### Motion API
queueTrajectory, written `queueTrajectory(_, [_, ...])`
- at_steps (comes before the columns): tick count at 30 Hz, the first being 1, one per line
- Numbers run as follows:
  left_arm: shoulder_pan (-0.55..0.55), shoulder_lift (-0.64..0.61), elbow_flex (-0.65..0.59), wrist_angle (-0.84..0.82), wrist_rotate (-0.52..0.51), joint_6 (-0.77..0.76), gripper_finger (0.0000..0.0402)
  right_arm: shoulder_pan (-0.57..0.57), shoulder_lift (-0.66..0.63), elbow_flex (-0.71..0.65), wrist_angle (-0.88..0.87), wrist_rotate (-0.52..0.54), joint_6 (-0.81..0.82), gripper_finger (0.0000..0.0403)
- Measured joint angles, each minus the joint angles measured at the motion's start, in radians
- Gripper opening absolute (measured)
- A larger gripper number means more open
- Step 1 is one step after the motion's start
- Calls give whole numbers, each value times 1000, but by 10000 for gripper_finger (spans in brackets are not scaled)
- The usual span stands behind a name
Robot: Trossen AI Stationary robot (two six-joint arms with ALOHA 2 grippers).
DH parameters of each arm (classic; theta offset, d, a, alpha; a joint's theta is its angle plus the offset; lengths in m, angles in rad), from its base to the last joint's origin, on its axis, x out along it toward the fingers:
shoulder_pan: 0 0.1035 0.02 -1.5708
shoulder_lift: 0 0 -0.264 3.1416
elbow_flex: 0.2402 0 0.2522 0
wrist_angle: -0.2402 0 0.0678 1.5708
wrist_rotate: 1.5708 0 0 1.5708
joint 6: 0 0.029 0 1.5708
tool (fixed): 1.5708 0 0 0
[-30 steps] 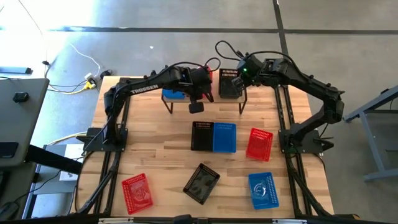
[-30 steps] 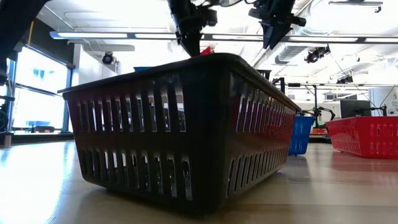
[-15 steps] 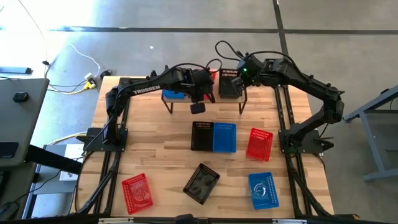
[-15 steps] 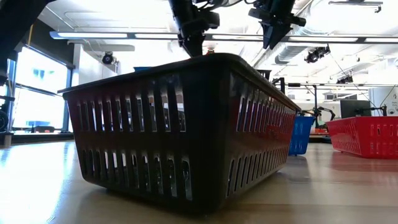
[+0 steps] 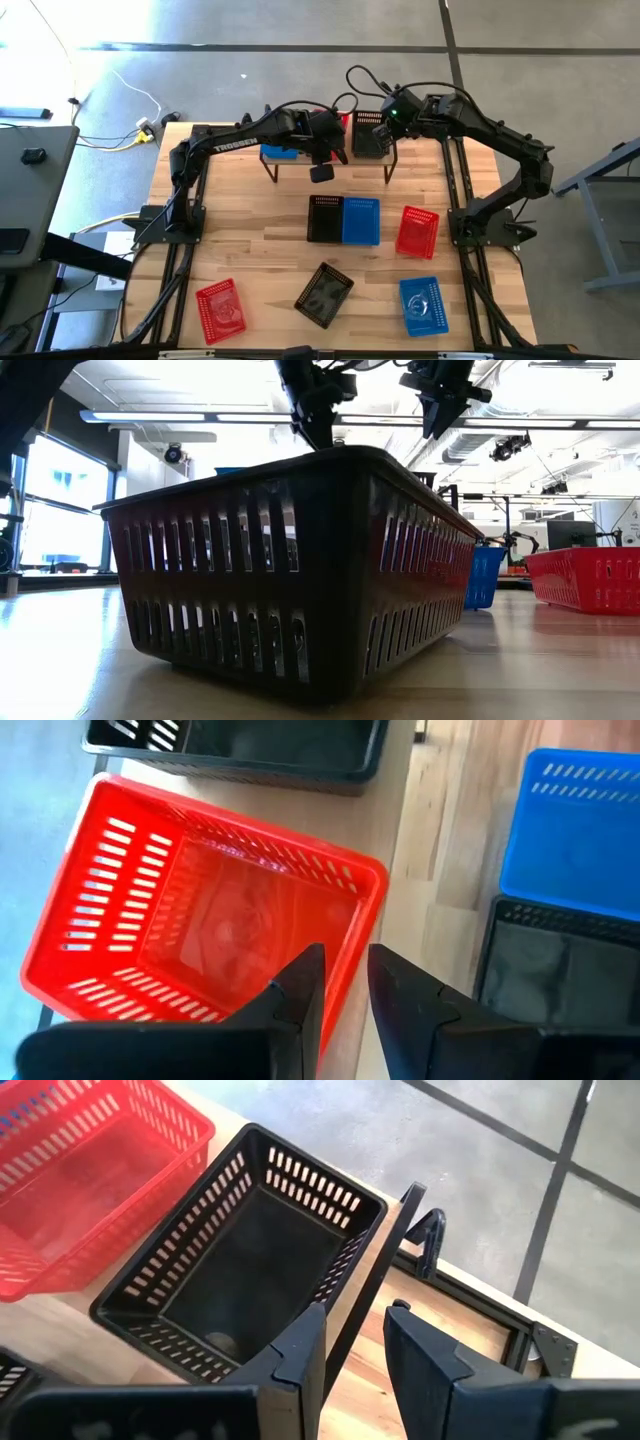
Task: Stack baskets on shelf by color
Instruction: Put the top left red bin on the shelf, then stack the top black bin on top of the other black bin on the shelf
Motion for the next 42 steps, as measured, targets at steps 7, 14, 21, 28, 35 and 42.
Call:
queueTrajectory(7, [-7, -81, 1, -39, -7, 1, 72, 20, 0, 1, 0, -73, 0, 92])
queueTrajectory(14, [-18, -185, 1, -115, -7, 0, 72, 131, 0, 1, 3, -146, 0, 92])
queueTrajectory(21, [-26, -284, 1, -228, 52, -33, 72, 272, 0, 1, 51, -216, 5, 92])
queueTrajectory(28, [-57, -376, -82, -271, 127, -140, 72, 400, 0, 1, 120, -285, -19, 92])
queueTrajectory(35, [-153, -514, -362, -156, 127, -322, 72, 502, 0, 1, 186, -295, -29, 92])
queueTrajectory(42, [-273, -612, -514, -60, 117, -522, 71, 581, 14, 1, 252, -307, -88, 112])
